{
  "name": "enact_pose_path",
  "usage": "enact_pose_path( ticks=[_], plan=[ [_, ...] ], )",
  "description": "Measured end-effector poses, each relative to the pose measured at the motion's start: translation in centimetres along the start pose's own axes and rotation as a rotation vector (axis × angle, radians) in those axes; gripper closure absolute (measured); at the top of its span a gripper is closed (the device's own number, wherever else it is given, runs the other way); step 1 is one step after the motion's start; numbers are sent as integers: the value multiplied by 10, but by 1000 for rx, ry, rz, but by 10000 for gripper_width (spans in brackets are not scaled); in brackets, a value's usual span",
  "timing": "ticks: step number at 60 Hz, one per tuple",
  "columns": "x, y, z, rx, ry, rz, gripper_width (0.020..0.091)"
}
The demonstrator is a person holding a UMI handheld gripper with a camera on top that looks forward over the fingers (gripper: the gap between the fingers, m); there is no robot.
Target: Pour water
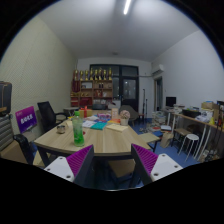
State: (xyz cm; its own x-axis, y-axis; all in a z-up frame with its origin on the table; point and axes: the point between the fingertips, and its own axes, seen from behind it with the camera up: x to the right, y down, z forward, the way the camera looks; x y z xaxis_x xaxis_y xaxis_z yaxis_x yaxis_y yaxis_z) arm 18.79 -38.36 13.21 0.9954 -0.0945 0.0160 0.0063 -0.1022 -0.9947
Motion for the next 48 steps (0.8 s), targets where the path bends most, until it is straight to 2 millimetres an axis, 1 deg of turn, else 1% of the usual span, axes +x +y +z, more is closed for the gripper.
enact_pose_path(
  ticks=[1,2,8,9,12,13,14,15,16,17,18,21,22,23,24,25,26,30,31,32,35,36,38,40,43,45,46,48],
  plan=[
    [-20,-14,-3,-4,6,1,285],
    [0,0,0,1,1,1,284],
    [-1,-2,1,0,1,1,284],
    [-20,-13,0,-4,8,-1,283],
    [-23,-13,2,1,10,-6,280],
    [-24,-14,3,4,10,-8,283],
    [-9,-7,6,12,3,-8,285],
    [-15,-8,13,17,2,-9,284],
    [-26,-16,12,18,0,-11,283],
    [-28,-16,15,23,-6,-11,283],
    [-23,-10,19,30,-15,-9,280],
    [-34,-10,30,36,-35,-2,280],
    [-41,-3,16,36,-41,2,279],
    [-46,-2,21,35,-47,5,280],
    [-53,-11,43,32,-52,9,280],
    [-57,-11,52,32,-58,14,281],
    [-59,-3,42,35,-64,18,282],
    [-83,-3,72,34,-88,34,279],
    [-88,0,72,35,-99,37,278],
    [-98,-6,98,32,-108,39,280],
    [-123,-4,123,32,-139,41,279],
    [-129,1,117,35,-149,42,277],
    [-145,3,135,34,-160,42,278],
    [-158,4,161,31,-167,36,277],
    [-178,7,186,37,-173,17,277],
    [-189,9,204,40,-165,-2,284],
    [-190,11,209,41,-162,-12,285],
    [-203,13,226,42,-153,-34,286]
  ],
)
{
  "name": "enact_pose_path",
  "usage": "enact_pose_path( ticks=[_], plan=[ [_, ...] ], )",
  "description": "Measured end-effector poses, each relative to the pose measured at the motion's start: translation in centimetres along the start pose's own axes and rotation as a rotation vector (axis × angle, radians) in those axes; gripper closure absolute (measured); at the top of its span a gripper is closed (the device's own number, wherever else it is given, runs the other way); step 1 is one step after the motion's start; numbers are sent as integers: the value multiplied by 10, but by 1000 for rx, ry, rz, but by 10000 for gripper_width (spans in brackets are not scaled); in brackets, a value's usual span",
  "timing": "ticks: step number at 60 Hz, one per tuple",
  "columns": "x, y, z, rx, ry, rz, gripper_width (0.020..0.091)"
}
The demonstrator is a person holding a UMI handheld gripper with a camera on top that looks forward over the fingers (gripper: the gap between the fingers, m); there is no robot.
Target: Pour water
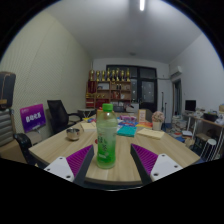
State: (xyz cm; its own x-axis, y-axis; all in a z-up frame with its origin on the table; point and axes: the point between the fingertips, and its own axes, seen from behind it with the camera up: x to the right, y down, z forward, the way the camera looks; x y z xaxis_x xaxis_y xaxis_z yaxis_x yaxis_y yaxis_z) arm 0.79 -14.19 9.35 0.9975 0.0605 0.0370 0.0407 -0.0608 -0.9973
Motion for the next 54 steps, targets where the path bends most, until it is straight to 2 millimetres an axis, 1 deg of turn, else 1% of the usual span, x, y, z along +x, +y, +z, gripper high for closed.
enact_pose_path(
  ticks=[4,9,13,14,16,19,20,22,23,26,28,31,32,36,37,38,39,40,41,43,44,46,47,50,53,54],
  plan=[
    [-12,2,31,4,18,-33,287],
    [-18,2,62,6,47,-60,293],
    [-18,1,85,10,88,-73,291],
    [-12,2,88,9,96,-73,296],
    [-15,0,99,12,115,-70,299],
    [-18,1,111,4,118,-50,329],
    [-19,2,114,0,118,-38,410],
    [-16,6,116,-4,129,-15,572],
    [-15,5,120,-7,128,0,587],
    [-12,4,122,-5,141,24,588],
    [-12,4,122,-6,143,27,616],
    [-14,6,123,-3,141,29,614],
    [-13,6,123,-2,141,30,633],
    [-15,5,123,-1,137,16,627],
    [-17,5,122,-2,133,6,669],
    [-16,3,121,-5,130,-4,670],
    [-18,4,125,-4,133,-15,670],
    [-18,3,126,-4,132,-30,694],
    [-18,2,127,-3,131,-47,698],
    [-19,-4,130,1,125,-92,705],
    [-20,-6,132,0,120,-120,723],
    [-19,-15,131,0,111,-185,723],
    [-21,-20,138,4,113,-222,725],
    [-22,-38,150,18,113,-351,723],
    [-17,-53,160,23,122,-510,725],
    [-21,-58,172,29,136,-564,725]
  ],
)
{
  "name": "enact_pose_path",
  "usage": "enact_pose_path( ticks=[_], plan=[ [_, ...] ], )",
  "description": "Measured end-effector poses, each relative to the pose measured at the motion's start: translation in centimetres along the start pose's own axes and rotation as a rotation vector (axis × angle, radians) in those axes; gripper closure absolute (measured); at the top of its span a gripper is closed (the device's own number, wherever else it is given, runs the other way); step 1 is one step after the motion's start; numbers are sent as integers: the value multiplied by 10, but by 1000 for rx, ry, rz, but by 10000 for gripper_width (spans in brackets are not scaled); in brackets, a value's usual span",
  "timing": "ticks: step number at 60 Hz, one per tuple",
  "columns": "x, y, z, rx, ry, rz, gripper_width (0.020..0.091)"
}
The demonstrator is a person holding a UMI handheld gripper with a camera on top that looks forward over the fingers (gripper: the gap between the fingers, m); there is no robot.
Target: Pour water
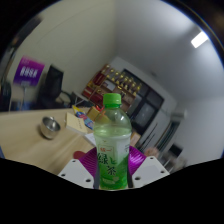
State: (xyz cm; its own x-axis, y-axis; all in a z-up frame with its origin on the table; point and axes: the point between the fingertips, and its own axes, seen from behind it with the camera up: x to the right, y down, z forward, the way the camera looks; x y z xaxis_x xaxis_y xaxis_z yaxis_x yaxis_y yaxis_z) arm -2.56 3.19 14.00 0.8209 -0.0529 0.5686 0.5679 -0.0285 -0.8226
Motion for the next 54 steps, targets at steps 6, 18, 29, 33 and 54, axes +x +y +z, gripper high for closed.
enact_pose_path(
  ticks=[6,18,29,33,54],
  plan=[
    [-7,-30,36,24,0,-399,726],
    [-36,-51,90,62,2,-1089,726],
    [-56,-72,109,125,52,-1498,725],
    [-62,-85,112,165,75,-1637,726],
    [-78,-90,114,202,38,-1744,722]
  ],
)
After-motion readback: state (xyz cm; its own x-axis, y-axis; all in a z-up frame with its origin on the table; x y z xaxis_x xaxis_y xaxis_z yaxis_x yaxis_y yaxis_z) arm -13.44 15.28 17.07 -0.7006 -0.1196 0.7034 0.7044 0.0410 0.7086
